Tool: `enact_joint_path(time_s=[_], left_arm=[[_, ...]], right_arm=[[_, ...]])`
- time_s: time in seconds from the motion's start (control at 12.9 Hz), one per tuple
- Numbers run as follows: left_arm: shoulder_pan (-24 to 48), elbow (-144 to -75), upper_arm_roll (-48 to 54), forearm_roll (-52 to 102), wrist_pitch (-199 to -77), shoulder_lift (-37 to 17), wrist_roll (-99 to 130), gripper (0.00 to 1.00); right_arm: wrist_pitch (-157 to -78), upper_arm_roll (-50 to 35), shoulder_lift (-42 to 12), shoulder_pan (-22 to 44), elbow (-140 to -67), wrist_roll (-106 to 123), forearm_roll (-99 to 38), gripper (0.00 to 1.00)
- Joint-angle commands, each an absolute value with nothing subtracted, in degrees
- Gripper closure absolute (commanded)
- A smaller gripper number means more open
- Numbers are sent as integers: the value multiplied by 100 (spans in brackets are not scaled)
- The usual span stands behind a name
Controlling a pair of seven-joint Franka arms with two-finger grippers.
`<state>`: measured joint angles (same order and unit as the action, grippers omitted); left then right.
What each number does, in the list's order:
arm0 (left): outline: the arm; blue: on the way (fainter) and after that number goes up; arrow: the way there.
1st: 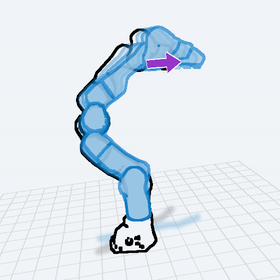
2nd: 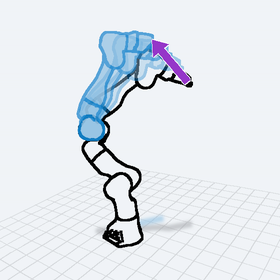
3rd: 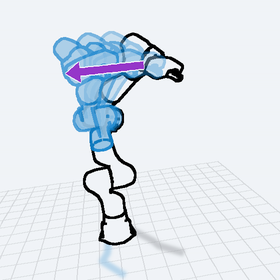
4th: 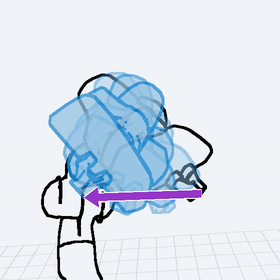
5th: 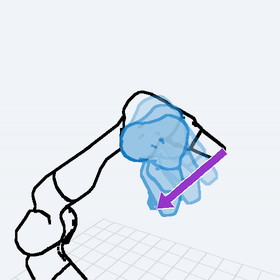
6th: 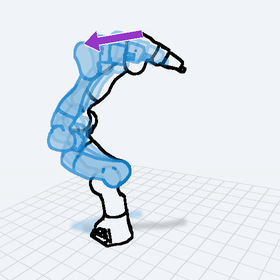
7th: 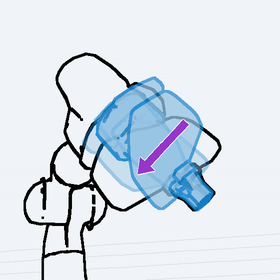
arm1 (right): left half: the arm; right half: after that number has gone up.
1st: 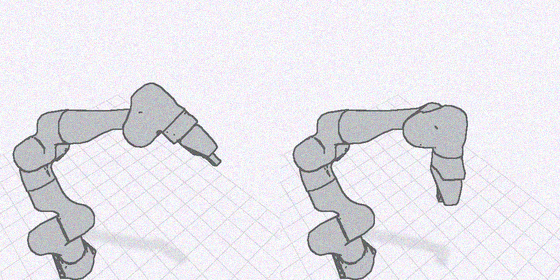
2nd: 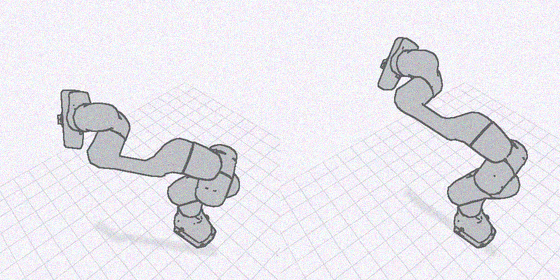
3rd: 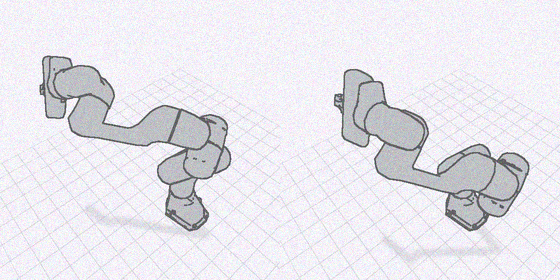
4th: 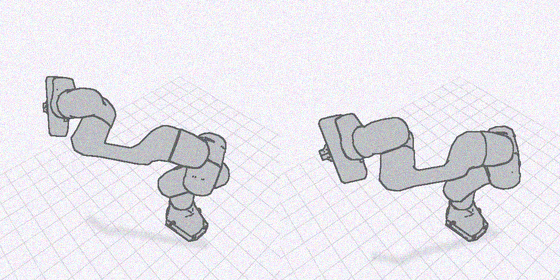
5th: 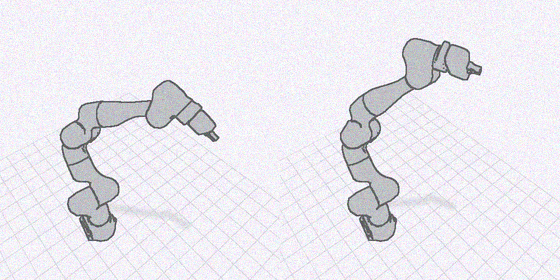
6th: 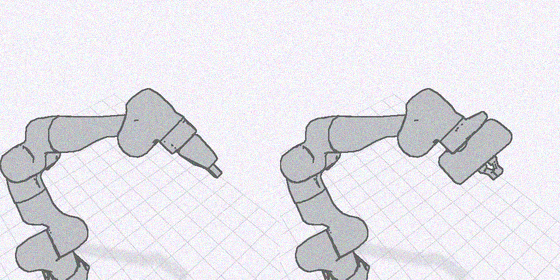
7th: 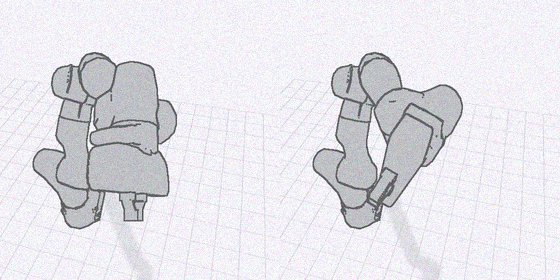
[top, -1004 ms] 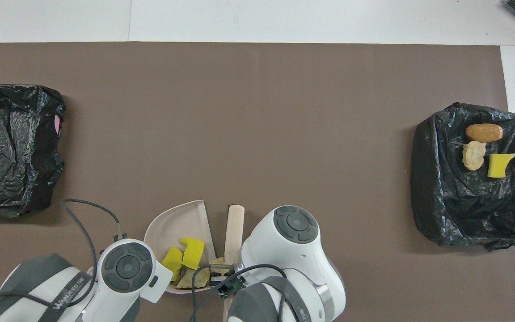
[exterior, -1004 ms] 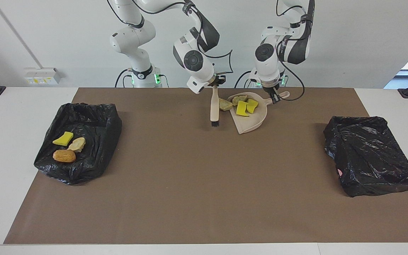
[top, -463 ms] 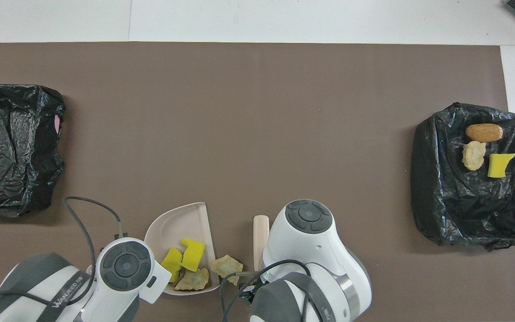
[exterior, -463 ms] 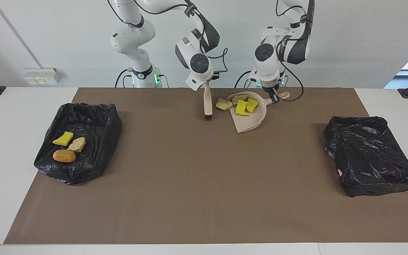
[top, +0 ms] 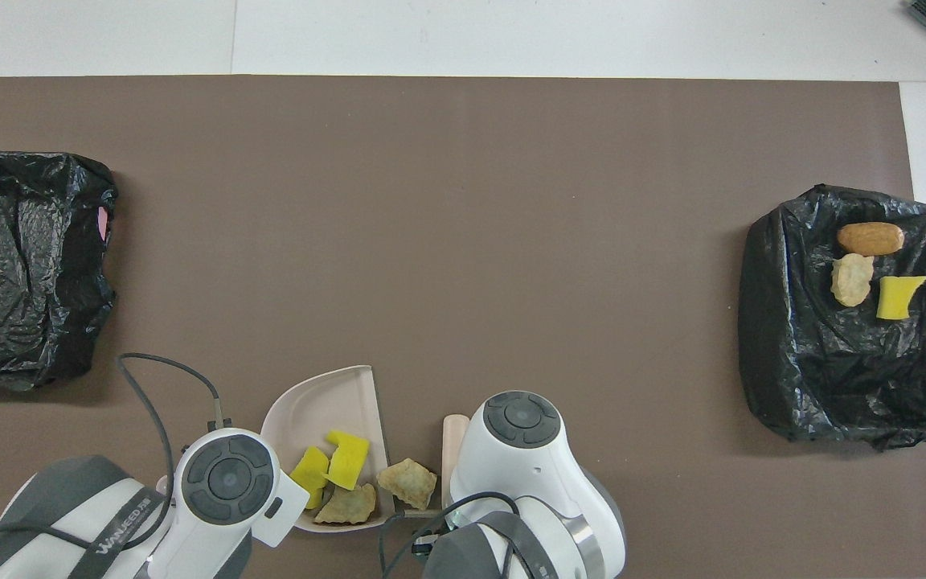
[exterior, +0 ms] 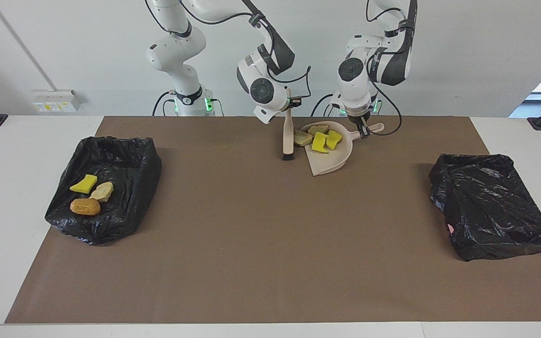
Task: Sweep and dump trash in bin
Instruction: 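Carry the loaded dustpan with the left gripper over the nearby black bag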
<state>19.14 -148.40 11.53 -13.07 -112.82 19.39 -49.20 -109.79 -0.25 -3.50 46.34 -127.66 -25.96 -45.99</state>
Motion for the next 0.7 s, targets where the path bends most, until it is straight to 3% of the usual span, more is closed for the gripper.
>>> enact_joint_path(time_s=[0.0,0.23,0.62], left_arm=[[1855,-14845,1134,-1213,-11417,1864,-5394,100],[1863,-14704,958,-1222,-11417,1714,-5616,100],[1924,-14336,520,-1222,-11575,1346,-6362,100]], right_arm=[[-11180,-35,-413,4790,-12657,-2382,-5201,100],[-11092,-26,-501,4790,-12446,-2399,-5134,100],[-10504,44,-159,4580,-12393,-2801,-3853,100]])
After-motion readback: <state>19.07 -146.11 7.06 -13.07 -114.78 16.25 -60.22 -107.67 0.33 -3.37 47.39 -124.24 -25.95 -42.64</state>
